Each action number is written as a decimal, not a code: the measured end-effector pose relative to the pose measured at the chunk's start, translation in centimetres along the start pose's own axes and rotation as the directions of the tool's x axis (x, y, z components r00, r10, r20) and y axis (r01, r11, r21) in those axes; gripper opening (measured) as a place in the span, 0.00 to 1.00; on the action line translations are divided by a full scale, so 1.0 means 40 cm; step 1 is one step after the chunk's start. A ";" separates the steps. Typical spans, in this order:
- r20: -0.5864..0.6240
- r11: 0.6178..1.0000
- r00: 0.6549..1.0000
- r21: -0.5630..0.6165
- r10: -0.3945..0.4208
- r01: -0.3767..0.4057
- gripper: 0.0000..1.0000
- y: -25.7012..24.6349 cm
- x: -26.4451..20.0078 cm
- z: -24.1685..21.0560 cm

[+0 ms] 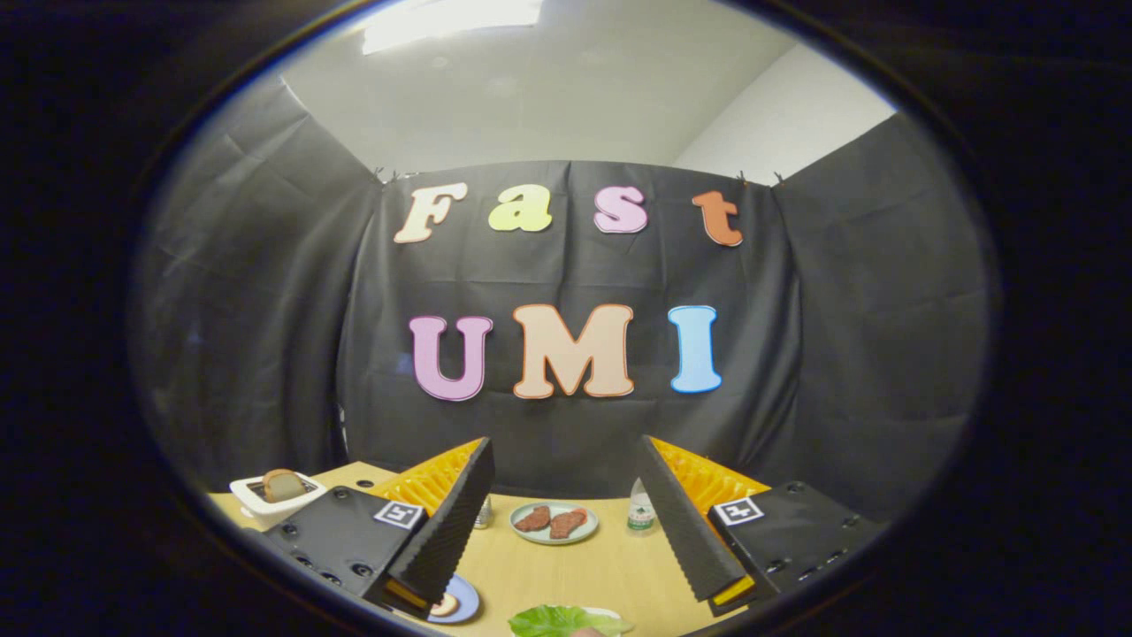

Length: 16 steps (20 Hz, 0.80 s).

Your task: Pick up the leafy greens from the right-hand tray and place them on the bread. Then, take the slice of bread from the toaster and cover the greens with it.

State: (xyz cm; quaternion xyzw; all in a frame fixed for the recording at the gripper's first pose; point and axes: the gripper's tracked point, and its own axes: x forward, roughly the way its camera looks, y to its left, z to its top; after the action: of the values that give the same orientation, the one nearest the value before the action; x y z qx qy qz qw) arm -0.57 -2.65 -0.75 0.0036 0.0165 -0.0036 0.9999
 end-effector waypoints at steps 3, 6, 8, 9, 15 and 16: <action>-0.004 1.000 1.000 -0.011 0.015 -0.015 1.00 -0.001 0.002 -0.003; -0.027 0.998 0.998 -0.006 0.058 -0.058 1.00 0.007 0.011 -0.022; -0.061 0.995 0.994 -0.013 0.094 -0.094 1.00 0.010 0.023 -0.044; -0.078 0.994 0.991 -0.019 0.108 -0.110 1.00 0.009 0.028 -0.056; -0.172 0.982 0.972 -0.076 0.159 -0.174 1.00 -0.016 0.056 -0.133; -0.188 0.977 0.967 -0.095 0.170 -0.190 1.00 -0.016 0.059 -0.148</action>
State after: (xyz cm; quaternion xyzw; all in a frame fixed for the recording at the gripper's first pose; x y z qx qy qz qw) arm 1.59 -3.25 -6.74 -0.0510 0.1059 0.0883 0.9891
